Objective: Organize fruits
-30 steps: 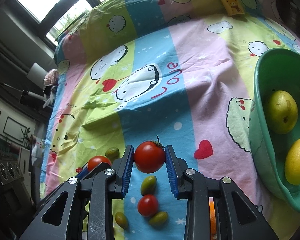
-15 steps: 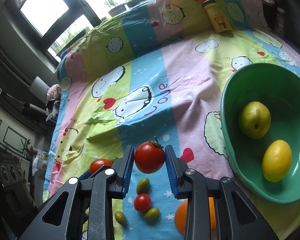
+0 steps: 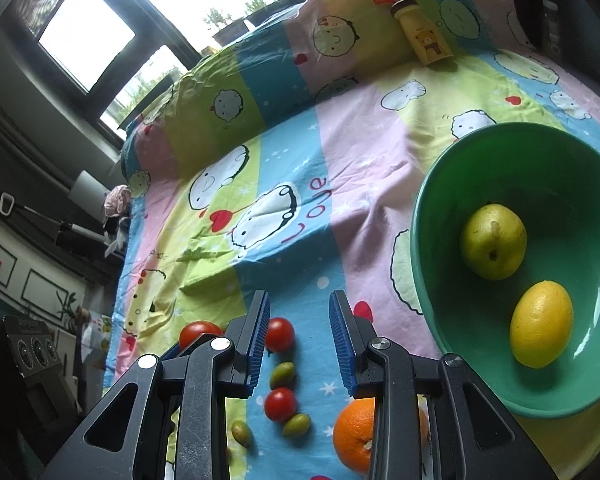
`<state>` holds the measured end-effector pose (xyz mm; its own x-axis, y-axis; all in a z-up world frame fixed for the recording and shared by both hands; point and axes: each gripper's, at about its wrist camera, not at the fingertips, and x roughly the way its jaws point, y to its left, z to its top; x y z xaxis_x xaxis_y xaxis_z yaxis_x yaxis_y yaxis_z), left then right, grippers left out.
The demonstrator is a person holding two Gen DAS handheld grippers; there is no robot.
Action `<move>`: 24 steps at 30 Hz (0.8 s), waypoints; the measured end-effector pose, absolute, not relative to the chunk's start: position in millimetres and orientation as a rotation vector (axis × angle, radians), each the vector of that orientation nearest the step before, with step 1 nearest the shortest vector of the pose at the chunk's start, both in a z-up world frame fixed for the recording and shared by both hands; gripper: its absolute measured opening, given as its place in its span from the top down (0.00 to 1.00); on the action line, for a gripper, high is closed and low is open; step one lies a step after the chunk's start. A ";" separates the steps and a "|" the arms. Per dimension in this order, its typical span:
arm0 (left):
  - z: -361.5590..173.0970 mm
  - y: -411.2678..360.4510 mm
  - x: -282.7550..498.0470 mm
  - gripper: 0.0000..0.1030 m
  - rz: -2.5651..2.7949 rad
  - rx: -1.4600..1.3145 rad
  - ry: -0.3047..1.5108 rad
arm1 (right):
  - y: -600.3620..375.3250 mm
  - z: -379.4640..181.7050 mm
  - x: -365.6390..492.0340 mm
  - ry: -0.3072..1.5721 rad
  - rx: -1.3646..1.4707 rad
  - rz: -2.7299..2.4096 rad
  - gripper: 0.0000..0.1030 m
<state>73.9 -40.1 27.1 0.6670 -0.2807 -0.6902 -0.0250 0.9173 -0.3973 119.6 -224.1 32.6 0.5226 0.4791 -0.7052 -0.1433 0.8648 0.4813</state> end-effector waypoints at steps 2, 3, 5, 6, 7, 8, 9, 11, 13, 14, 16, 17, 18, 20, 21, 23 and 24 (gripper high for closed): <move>25.7 -30.3 71.6 0.69 -0.110 -0.399 0.833 | -219.7 28.4 122.1 0.974 0.391 0.403 0.67; 24.8 -24.9 71.4 0.69 -0.094 -0.403 0.834 | -217.3 25.9 123.4 0.986 0.390 0.409 0.67; 23.8 -14.7 68.9 0.69 -0.059 -0.413 0.833 | -209.7 22.0 126.0 1.003 0.384 0.424 0.67; 23.4 -9.7 67.8 0.69 -0.043 -0.420 0.830 | -204.8 20.2 128.1 1.011 0.381 0.437 0.67; 22.8 -5.1 66.9 0.69 -0.032 -0.430 0.831 | -199.6 18.4 130.8 1.018 0.377 0.446 0.67; 22.0 -1.2 66.2 0.69 -0.026 -0.441 0.832 | -194.0 16.0 134.0 1.026 0.371 0.450 0.67; 21.3 1.9 65.0 0.69 -0.024 -0.450 0.832 | -187.5 12.7 137.6 1.038 0.359 0.452 0.67; 20.7 5.7 63.1 0.69 -0.017 -0.460 0.833 | -173.7 3.5 144.4 1.076 0.333 0.449 0.67; 20.3 6.9 62.2 0.69 -0.012 -0.458 0.835 | -162.5 -8.2 151.0 1.120 0.308 0.425 0.67; 20.1 7.5 61.8 0.69 -0.011 -0.460 0.835 | -158.0 -13.5 153.2 1.139 0.295 0.410 0.67; 19.5 8.9 61.7 0.69 -0.014 -0.467 0.836 | -152.4 -21.8 156.4 1.168 0.271 0.389 0.67; 19.4 8.9 61.7 0.69 -0.017 -0.468 0.838 | -150.3 -24.6 157.4 1.176 0.260 0.382 0.67; 19.4 8.4 61.7 0.69 -0.019 -0.468 0.839 | -148.2 -26.6 158.5 1.180 0.247 0.377 0.67; 19.5 7.4 61.8 0.69 -0.021 -0.466 0.839 | -143.9 -29.3 160.1 1.182 0.224 0.372 0.67; 19.3 7.1 61.8 0.69 -0.023 -0.465 0.840 | -143.0 -30.0 161.2 1.180 0.227 0.382 0.67; 19.1 6.1 62.3 0.69 -0.030 -0.465 0.842 | -140.0 -32.5 162.8 1.187 0.227 0.398 0.67; 19.1 5.5 62.4 0.69 -0.031 -0.464 0.843 | -139.0 -34.0 163.6 1.192 0.231 0.406 0.67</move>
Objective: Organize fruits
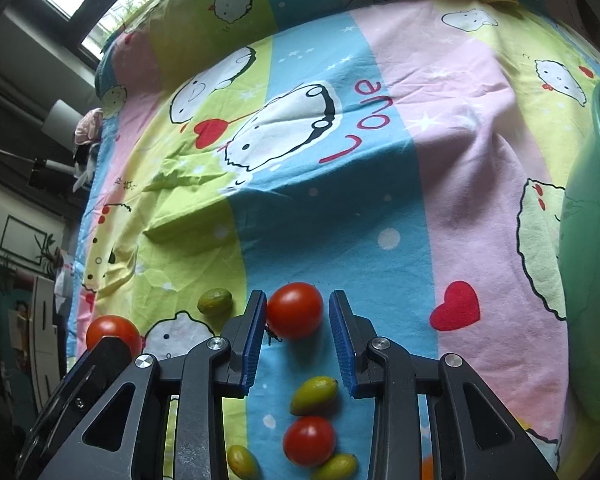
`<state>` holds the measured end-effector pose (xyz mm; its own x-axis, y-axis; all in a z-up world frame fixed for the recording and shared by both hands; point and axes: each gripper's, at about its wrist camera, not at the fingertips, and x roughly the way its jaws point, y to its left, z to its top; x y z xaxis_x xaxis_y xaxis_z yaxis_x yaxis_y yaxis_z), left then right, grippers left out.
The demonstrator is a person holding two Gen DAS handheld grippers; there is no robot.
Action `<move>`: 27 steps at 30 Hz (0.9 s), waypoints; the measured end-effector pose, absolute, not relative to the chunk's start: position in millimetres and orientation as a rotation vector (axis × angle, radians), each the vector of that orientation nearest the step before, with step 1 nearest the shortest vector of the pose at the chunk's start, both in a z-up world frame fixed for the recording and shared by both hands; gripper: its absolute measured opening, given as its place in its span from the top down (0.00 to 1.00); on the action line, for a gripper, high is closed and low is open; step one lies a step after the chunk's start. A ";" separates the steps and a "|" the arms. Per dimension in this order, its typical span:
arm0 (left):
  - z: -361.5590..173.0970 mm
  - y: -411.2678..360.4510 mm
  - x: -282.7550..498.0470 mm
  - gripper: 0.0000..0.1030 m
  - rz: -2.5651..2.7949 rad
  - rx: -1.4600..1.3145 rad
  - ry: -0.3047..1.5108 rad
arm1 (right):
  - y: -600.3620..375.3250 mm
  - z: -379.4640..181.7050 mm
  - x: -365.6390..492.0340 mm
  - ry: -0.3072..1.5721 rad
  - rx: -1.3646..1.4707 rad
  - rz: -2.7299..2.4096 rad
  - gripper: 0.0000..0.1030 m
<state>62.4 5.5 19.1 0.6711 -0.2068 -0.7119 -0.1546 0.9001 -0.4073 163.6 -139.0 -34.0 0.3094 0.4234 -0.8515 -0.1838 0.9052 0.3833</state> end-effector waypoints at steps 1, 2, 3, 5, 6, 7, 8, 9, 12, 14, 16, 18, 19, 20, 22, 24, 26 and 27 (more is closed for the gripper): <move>18.9 5.2 62.5 0.69 -0.031 -0.462 0.843 | -137.9 -36.0 164.1 1.200 0.234 0.413 0.67; 18.9 5.0 62.7 0.69 -0.031 -0.461 0.843 | -137.3 -38.3 164.5 1.210 0.238 0.421 0.67; 18.9 4.5 62.9 0.69 -0.033 -0.461 0.844 | -136.5 -40.3 164.6 1.220 0.246 0.431 0.67; 18.6 3.3 63.2 0.69 -0.037 -0.460 0.845 | -135.0 -43.7 165.1 1.232 0.256 0.445 0.67; 18.8 2.4 63.3 0.69 -0.039 -0.458 0.845 | -134.9 -43.5 164.4 1.231 0.257 0.447 0.67; 19.0 1.4 63.1 0.69 -0.041 -0.456 0.845 | -135.0 -42.6 163.6 1.225 0.257 0.448 0.67; 19.2 0.4 63.2 0.69 -0.044 -0.453 0.845 | -135.2 -40.9 162.5 1.218 0.253 0.444 0.68; 19.5 -1.0 63.1 0.69 -0.046 -0.450 0.845 | -136.0 -39.0 161.3 1.209 0.246 0.437 0.68; 21.3 -5.6 63.3 0.69 -0.059 -0.442 0.841 | -141.5 -34.2 159.0 1.189 0.244 0.412 0.68; 23.2 -9.7 63.2 0.69 -0.070 -0.438 0.838 | -147.0 -30.1 158.1 1.176 0.265 0.414 0.68; 25.2 -14.1 63.1 0.69 -0.082 -0.430 0.836 | -153.1 -23.8 155.5 1.157 0.279 0.412 0.68; 28.4 -19.8 62.9 0.69 -0.092 -0.417 0.829 | -159.9 -14.4 150.8 1.122 0.288 0.410 0.68; 30.0 -22.9 63.1 0.69 -0.098 -0.412 0.825 | -162.7 -9.1 147.9 1.103 0.289 0.407 0.68; 32.0 -26.4 63.3 0.69 -0.107 -0.407 0.821 | -166.4 -3.2 144.5 1.081 0.289 0.403 0.68; 36.2 -34.9 63.9 0.69 -0.124 -0.390 0.813 | -174.9 8.9 137.9 1.032 0.289 0.390 0.68; 39.6 -43.5 64.5 0.69 -0.137 -0.368 0.807 | -184.4 20.7 131.3 0.986 0.291 0.380 0.68; 43.3 -52.1 66.1 0.69 -0.154 -0.351 0.805 | -196.2 30.8 126.6 0.947 0.309 0.369 0.68; 45.8 -56.3 67.5 0.69 -0.161 -0.346 0.801 | -202.8 35.3 125.2 0.928 0.320 0.360 0.68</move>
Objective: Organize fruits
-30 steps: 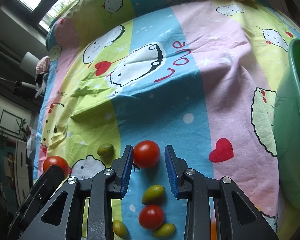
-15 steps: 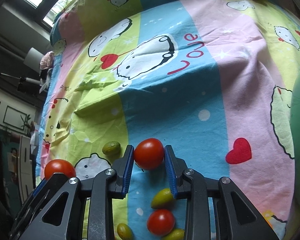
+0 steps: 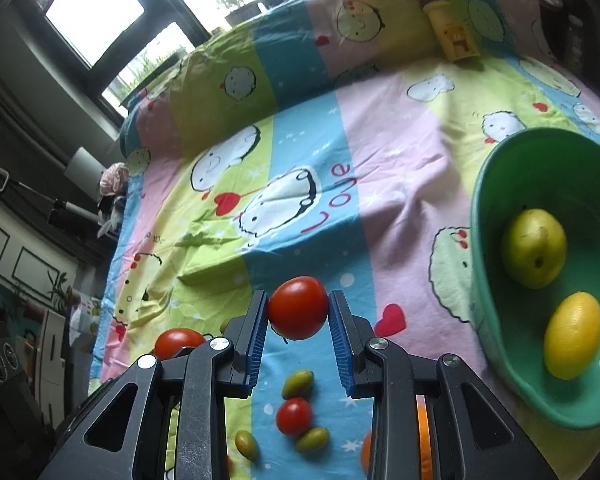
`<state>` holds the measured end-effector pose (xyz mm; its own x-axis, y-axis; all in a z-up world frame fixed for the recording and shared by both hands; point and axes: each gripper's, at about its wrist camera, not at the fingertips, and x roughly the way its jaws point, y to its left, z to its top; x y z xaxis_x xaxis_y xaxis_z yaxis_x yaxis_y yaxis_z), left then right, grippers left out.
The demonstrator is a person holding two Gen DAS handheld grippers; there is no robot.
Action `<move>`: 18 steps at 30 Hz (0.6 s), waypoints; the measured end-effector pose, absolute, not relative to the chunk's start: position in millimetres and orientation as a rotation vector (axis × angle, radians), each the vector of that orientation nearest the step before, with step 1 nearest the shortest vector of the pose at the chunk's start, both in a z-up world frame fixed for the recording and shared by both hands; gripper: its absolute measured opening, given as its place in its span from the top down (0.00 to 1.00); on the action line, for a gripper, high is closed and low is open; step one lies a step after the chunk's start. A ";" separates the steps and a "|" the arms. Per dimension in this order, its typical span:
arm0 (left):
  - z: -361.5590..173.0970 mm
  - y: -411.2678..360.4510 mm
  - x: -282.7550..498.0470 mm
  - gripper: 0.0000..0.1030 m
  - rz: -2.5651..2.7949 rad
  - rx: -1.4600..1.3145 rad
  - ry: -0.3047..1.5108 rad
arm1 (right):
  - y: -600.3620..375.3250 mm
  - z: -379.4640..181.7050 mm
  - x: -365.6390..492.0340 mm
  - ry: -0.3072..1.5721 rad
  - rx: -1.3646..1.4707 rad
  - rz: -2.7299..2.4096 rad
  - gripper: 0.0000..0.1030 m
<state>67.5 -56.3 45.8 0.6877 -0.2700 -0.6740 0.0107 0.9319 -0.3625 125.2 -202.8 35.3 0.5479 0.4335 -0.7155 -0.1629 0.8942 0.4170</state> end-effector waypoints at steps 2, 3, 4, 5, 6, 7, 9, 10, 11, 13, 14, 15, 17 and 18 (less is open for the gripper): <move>51.0 -64.3 69.0 0.69 -0.174 -0.338 0.792 | -217.4 43.5 121.9 0.893 0.340 0.329 0.68; 53.4 -69.0 70.3 0.69 -0.183 -0.333 0.787 | -222.9 47.3 120.3 0.877 0.345 0.312 0.68; 55.3 -74.3 71.8 0.69 -0.193 -0.327 0.784 | -228.9 51.0 119.4 0.859 0.350 0.297 0.68; 56.9 -79.6 73.6 0.69 -0.201 -0.319 0.783 | -235.8 54.6 117.9 0.844 0.357 0.284 0.68; 58.3 -84.6 76.0 0.69 -0.210 -0.316 0.783 | -242.7 58.1 117.0 0.831 0.368 0.272 0.68; 59.4 -89.5 78.4 0.69 -0.222 -0.316 0.782 | -249.0 61.2 115.8 0.819 0.377 0.259 0.68; 61.5 -100.7 83.1 0.69 -0.253 -0.311 0.781 | -262.3 66.9 112.7 0.790 0.393 0.229 0.68; 62.6 -107.0 85.3 0.69 -0.268 -0.302 0.781 | -268.7 69.1 111.2 0.778 0.400 0.213 0.68; 63.6 -113.0 87.1 0.69 -0.278 -0.292 0.781 | -275.2 70.6 110.0 0.770 0.406 0.198 0.68; 65.5 -125.3 90.4 0.69 -0.301 -0.275 0.780 | -288.4 71.4 108.1 0.759 0.426 0.170 0.68; 66.2 -131.6 91.7 0.69 -0.315 -0.268 0.781 | -294.9 70.9 107.8 0.758 0.438 0.156 0.68; 66.9 -137.5 93.2 0.69 -0.332 -0.263 0.781 | -301.7 70.5 107.8 0.758 0.451 0.141 0.68; 68.2 -149.0 96.3 0.69 -0.364 -0.254 0.785 | -315.2 68.9 107.3 0.751 0.480 0.118 0.68; 68.3 -154.1 97.9 0.69 -0.375 -0.250 0.788 | -321.2 68.2 106.4 0.752 0.492 0.109 0.68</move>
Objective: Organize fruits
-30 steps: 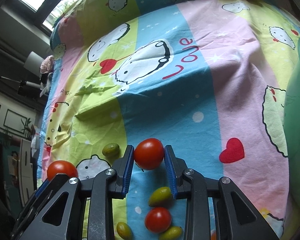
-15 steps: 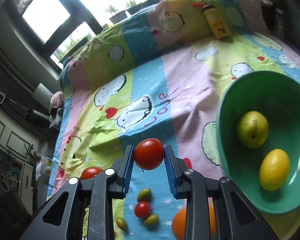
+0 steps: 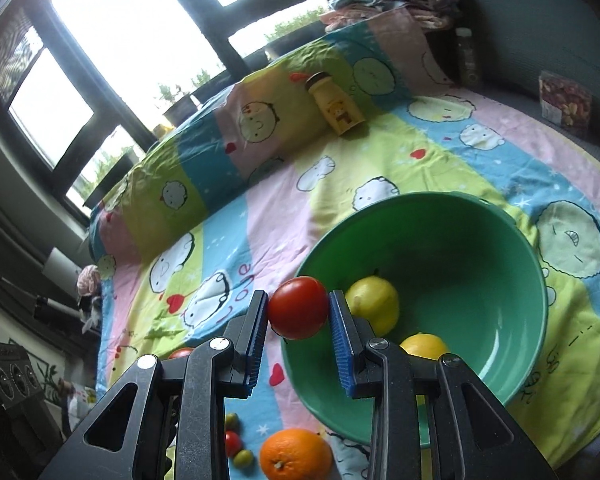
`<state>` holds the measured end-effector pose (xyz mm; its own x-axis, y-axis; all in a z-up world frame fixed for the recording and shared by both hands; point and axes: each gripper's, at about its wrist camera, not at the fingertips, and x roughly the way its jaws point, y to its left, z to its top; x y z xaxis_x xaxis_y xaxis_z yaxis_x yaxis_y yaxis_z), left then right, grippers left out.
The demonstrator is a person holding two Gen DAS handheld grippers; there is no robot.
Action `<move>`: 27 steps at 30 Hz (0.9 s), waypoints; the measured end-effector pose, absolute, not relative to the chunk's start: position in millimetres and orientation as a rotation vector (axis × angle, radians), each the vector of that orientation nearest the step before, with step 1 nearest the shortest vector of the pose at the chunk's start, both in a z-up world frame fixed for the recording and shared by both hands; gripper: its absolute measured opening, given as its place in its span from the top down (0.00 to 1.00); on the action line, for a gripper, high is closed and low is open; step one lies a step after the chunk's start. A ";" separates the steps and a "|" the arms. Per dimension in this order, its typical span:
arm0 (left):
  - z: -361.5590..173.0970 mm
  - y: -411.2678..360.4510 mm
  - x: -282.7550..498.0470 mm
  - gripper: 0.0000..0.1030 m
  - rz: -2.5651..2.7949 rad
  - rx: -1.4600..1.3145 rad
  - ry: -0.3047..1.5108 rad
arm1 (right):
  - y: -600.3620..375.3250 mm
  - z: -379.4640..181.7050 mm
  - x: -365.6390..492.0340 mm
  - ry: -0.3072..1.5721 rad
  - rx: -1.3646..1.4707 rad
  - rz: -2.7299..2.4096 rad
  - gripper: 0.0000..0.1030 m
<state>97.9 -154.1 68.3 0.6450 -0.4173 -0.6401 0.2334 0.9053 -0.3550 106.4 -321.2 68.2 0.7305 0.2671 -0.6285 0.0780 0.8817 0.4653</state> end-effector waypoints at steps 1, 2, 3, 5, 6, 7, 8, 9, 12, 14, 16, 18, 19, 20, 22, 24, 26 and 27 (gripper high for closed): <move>68.2 -159.1 99.5 0.69 -0.383 -0.247 0.789 | -327.5 67.4 105.7 0.751 0.502 0.101 0.68; 67.8 -163.8 100.9 0.69 -0.392 -0.243 0.792 | -332.7 66.8 105.0 0.748 0.514 0.094 0.68; 67.5 -168.4 102.4 0.69 -0.401 -0.240 0.795 | -338.2 66.0 104.2 0.748 0.525 0.087 0.68; 65.8 -177.4 105.4 0.69 -0.423 -0.236 0.805 | -349.0 63.7 103.3 0.750 0.548 0.067 0.68; 64.7 -181.7 106.9 0.69 -0.432 -0.232 0.812 | -353.6 62.7 102.8 0.750 0.560 0.058 0.68; 63.5 -185.9 108.3 0.69 -0.439 -0.228 0.818 | -358.3 61.2 102.5 0.752 0.570 0.049 0.68; 62.1 -189.6 109.5 0.69 -0.444 -0.225 0.824 | -362.7 59.6 102.5 0.755 0.579 0.038 0.68; 60.5 -193.4 110.9 0.69 -0.450 -0.221 0.832 | -367.0 57.8 102.0 0.758 0.584 0.028 0.68; 55.6 -203.1 114.1 0.69 -0.471 -0.219 0.853 | -377.3 52.9 101.6 0.770 0.598 -0.008 0.68; 52.6 -208.7 115.3 0.69 -0.484 -0.220 0.866 | -383.0 49.8 102.0 0.778 0.608 -0.024 0.68; 50.4 -213.6 115.9 0.69 -0.493 -0.215 0.874 | -388.0 46.7 102.3 0.786 0.620 -0.033 0.68; 47.9 -218.1 117.0 0.69 -0.498 -0.206 0.883 | -392.1 44.0 103.0 0.793 0.626 -0.042 0.68; 46.8 -220.2 118.1 0.69 -0.501 -0.205 0.888 | -393.6 42.8 103.0 0.795 0.629 -0.046 0.68; 45.6 -222.0 119.5 0.69 -0.503 -0.205 0.894 | -395.1 41.4 104.2 0.799 0.632 -0.049 0.68; 43.1 -225.4 120.9 0.69 -0.512 -0.204 0.905 | -397.2 39.0 104.5 0.807 0.635 -0.061 0.68; 41.0 -228.2 122.1 0.69 -0.520 -0.202 0.914 | -399.0 36.9 104.8 0.815 0.634 -0.078 0.68; 38.9 -230.4 123.6 0.69 -0.523 -0.202 0.924 | -400.4 34.9 105.0 0.822 0.634 -0.088 0.68; 37.8 -231.1 124.4 0.69 -0.523 -0.202 0.929 | -401.1 33.8 105.3 0.826 0.637 -0.091 0.68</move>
